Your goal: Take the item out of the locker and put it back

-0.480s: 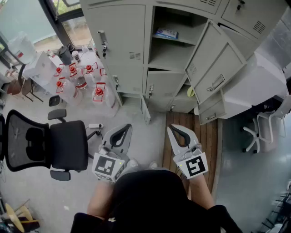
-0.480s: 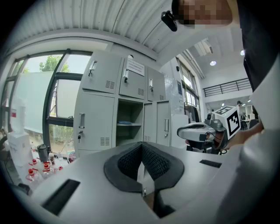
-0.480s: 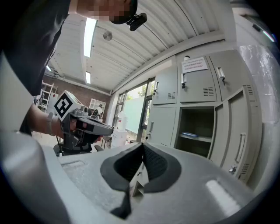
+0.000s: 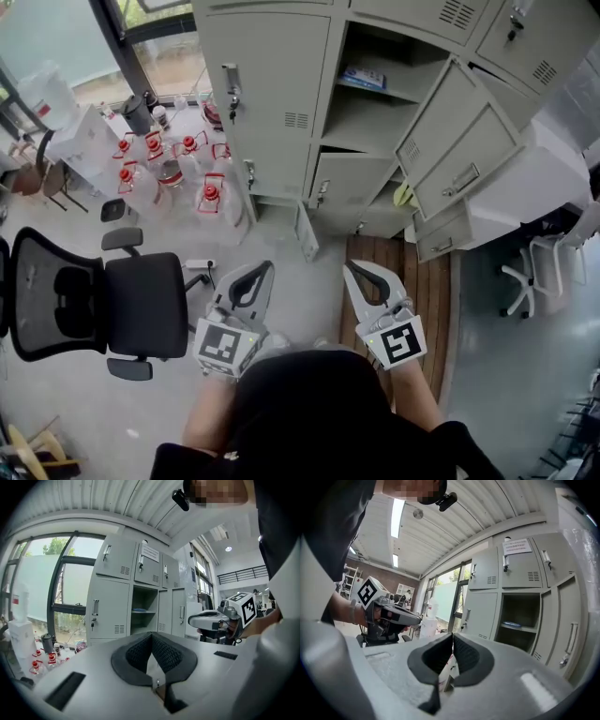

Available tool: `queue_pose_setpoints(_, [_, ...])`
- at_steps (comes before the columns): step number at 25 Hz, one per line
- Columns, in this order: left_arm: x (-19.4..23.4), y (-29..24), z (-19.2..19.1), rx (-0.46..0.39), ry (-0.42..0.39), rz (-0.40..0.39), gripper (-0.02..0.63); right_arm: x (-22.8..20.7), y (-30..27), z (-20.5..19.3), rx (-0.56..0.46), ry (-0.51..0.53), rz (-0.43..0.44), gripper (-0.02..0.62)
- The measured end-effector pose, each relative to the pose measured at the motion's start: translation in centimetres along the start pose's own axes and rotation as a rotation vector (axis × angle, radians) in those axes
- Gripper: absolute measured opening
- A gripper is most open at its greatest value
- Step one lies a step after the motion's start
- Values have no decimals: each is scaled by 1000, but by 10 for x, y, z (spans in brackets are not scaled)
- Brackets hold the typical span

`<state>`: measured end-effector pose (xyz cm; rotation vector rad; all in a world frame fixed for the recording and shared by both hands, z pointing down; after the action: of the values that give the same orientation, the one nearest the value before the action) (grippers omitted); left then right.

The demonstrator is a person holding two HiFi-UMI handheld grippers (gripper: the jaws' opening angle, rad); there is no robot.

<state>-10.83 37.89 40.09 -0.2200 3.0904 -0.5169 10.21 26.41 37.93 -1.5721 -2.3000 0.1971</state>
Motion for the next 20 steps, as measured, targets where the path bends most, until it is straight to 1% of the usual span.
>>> queue_pose_setpoints(2, [12,2,-7,7,14,-13,14,4,-8,0,0,-33,-7,-2])
queue_pose_setpoints(5, [29,1,-14,23,34,-32,14,8,-16,-5,19,-49,-38,-2])
queue_pose_setpoints(10, [40,-7,-19,31,44,-45,14,2,-22,-16,42,-100,-88,-2])
queue_pose_setpoints(13, [46,-23,-22,52,43,-52,14,-11,-30,-21,44,-112,-89,-2])
queue_pose_setpoints(17, [49,-51,-18,97,63,-57,14,-37,-45,-24,52,-111,-79,-2])
queue_pose_setpoints(20, [52,-80,-9,87,31,-57,14,-66,-57,-26,48,-113,-73,-2])
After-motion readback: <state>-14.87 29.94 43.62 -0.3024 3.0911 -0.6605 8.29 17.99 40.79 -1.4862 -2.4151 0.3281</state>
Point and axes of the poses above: the fingertips, and each gripper's own axes: y backward along the fingers, x to its left, z out of its top, the point moved 9 cm from there along y, backward along the fingers, and after that the axes turned 11 degrees about x, right-handed, at the moved point
